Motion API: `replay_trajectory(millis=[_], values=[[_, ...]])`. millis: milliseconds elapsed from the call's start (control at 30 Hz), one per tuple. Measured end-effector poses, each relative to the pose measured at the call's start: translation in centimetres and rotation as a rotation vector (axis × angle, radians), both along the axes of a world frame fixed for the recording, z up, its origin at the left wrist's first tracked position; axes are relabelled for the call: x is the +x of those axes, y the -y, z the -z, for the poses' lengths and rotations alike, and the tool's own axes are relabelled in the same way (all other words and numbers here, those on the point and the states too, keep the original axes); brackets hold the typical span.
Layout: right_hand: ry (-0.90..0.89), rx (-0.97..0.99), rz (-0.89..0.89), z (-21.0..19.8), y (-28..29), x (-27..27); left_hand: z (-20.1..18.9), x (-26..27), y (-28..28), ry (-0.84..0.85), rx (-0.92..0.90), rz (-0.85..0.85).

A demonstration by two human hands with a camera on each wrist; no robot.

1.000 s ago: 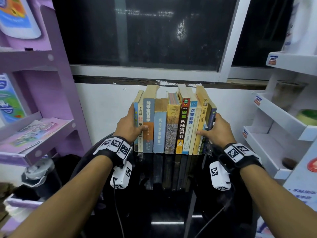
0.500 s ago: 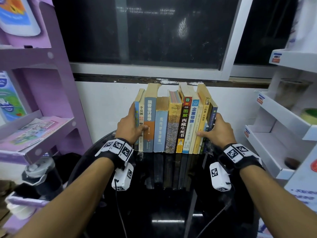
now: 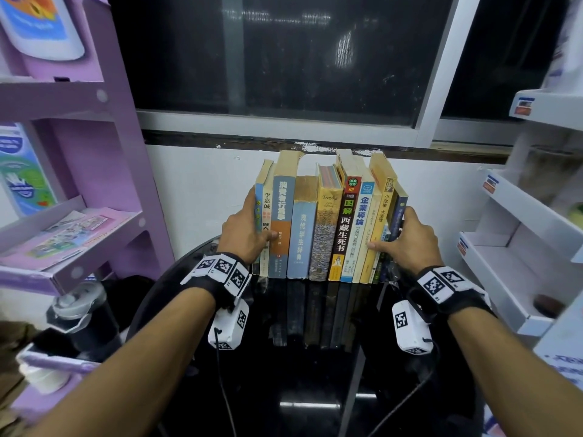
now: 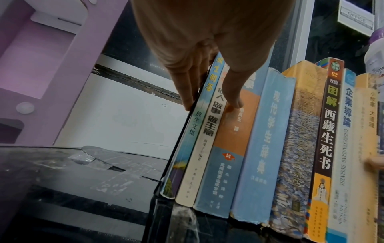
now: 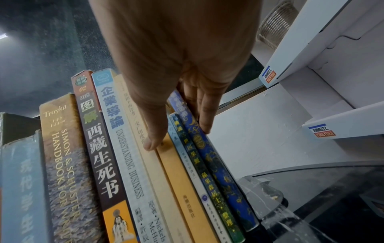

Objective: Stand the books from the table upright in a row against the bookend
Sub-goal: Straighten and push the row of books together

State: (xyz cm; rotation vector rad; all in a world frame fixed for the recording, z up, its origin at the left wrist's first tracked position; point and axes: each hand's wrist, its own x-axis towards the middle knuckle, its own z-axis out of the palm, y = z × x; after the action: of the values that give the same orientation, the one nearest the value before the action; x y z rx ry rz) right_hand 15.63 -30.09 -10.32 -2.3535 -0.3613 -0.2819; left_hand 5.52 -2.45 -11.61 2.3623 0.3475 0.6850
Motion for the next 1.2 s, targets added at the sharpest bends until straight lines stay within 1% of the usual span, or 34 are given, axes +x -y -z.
replay_trajectory(millis=[233,433,533,733,833,933,1000,1067,1133,1200], values=[[-0.020,-0.006,-0.017,0.0,0.2,-0.2,0.0,-0.2,-0.1,-0.014,0.003,0.008],[-0.096,0.048,-0.082,-0.6,0.7,-0.7,-0.7,-0.7,-0.8,-0.044,-0.018,0.068],[-0.121,0.052,-0.084,-0.7,1.0,-1.0,-1.2,-1.1,-1.0,-0.057,-0.022,0.097],[-0.139,0.042,-0.089,-0.9,1.7,-1.6,-2.2,-2.0,-1.6,-0.128,0.024,0.114],[-0.120,0.013,-0.087,-1.0,2.1,-2.1,-2.5,-2.8,-1.7,-0.144,0.046,0.123],[-0.020,-0.022,-0.014,-0.8,2.3,-2.5,-3.0,-3.6,-1.8,-0.154,0.070,0.129],[0.125,-0.019,0.056,-0.8,2.1,-2.8,-3.3,-3.9,-2.2,-0.160,0.093,0.121],[0.291,-0.023,0.077,-1.0,1.5,-3.5,-3.8,-4.2,-2.6,-0.170,0.100,0.097],[0.429,-0.080,0.021,-1.4,0.5,-4.5,-4.4,-4.4,-2.9,-0.158,0.086,0.094],[0.540,-0.171,-0.077,-1.6,-1.0,-5.6,-5.0,-4.6,-3.2,-0.126,0.068,0.110]])
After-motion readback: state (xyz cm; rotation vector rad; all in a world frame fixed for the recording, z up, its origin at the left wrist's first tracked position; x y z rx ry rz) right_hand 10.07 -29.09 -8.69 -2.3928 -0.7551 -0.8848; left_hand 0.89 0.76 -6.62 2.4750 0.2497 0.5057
